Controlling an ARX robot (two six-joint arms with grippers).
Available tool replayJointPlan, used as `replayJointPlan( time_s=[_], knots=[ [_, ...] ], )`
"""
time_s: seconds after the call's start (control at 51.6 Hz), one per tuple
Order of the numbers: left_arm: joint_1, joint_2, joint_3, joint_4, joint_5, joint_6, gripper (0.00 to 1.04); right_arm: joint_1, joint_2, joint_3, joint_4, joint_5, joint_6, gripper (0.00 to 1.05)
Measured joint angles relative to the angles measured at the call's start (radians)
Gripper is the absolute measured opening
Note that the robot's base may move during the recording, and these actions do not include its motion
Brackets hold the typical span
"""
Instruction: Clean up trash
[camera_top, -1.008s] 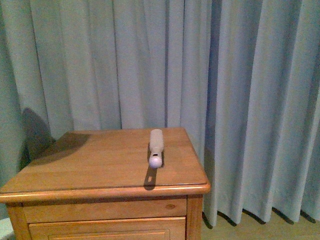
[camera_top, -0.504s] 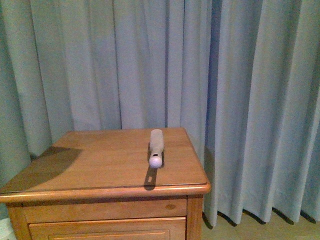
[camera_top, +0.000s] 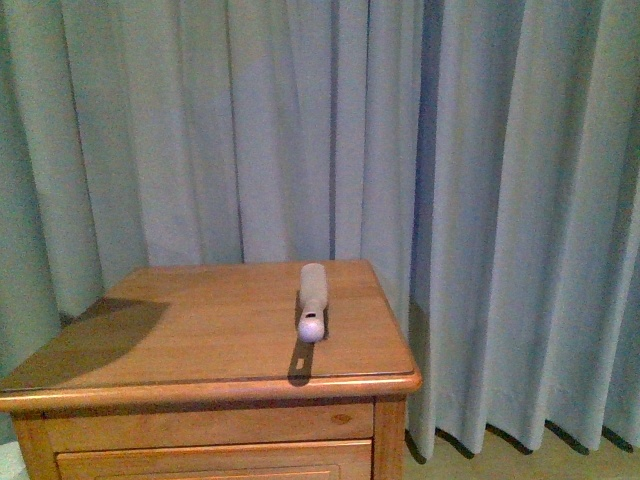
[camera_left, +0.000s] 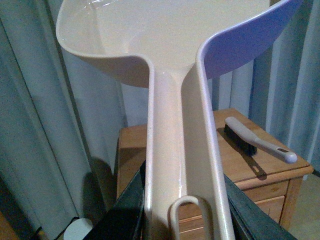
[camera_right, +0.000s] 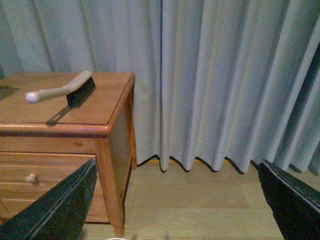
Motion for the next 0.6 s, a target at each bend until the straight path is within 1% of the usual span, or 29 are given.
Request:
replayJointPlan(
  time_s=[0.388,0.407,0.426,0.446,0.485,0.523,0.562,0.601],
  knots=[
    [0.000,0.000,0.000,0.000,-0.001,0.000,0.27,0.000,0.000,0.000,0.000,0.002,0.000,0.97],
    [0.000,0.000,0.000,0.000,-0.001,0.000,0.27,0.012,0.010,0.001,-0.005,0.044,0.005,0.97],
    [0.000,0.000,0.000,0.000,-0.001,0.000,0.27,0.035,0.032,0.006,-0.010,0.127,0.015,0.97],
    [0.000,0.000,0.000,0.000,-0.001,0.000,0.27,0.049,0.047,0.010,-0.007,0.165,0.027,0.97],
    [-0.001,0.000,0.000,0.000,-0.001,0.000,0.27,0.089,0.142,0.033,0.041,0.322,0.051,0.97],
    [-0.001,0.000,0.000,0.000,-0.002,-0.001,0.27,0.094,0.257,0.066,0.113,0.426,0.069,0.97],
    [-0.001,0.000,0.000,0.000,-0.002,-0.001,0.27,0.089,0.350,0.100,0.166,0.462,0.084,0.97],
    [-0.003,0.001,0.000,0.000,0.002,-0.001,0.27,0.080,0.474,0.158,0.237,0.476,0.097,0.97]
  ],
)
